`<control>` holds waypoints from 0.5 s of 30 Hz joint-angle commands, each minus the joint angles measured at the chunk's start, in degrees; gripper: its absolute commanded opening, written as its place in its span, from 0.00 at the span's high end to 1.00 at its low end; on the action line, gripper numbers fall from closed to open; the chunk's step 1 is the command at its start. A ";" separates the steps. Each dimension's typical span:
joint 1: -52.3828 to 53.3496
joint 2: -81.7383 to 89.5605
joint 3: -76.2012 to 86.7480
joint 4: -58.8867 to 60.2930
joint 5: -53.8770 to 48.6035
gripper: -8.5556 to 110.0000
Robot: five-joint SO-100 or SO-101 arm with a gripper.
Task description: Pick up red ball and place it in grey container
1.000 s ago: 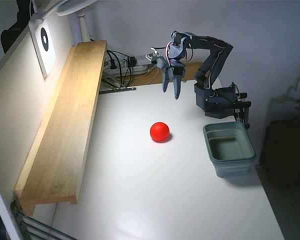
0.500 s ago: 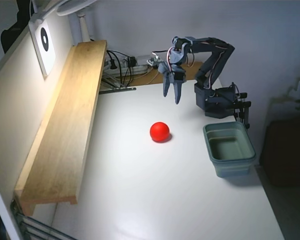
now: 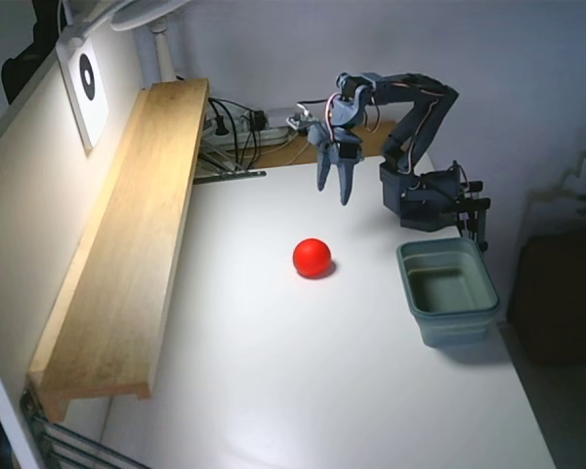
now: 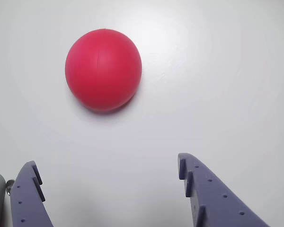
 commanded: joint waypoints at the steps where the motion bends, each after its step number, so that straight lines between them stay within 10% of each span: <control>1: 0.38 0.28 0.11 -0.30 0.09 0.61; 15: 0.38 -17.40 -7.38 -10.49 0.09 0.61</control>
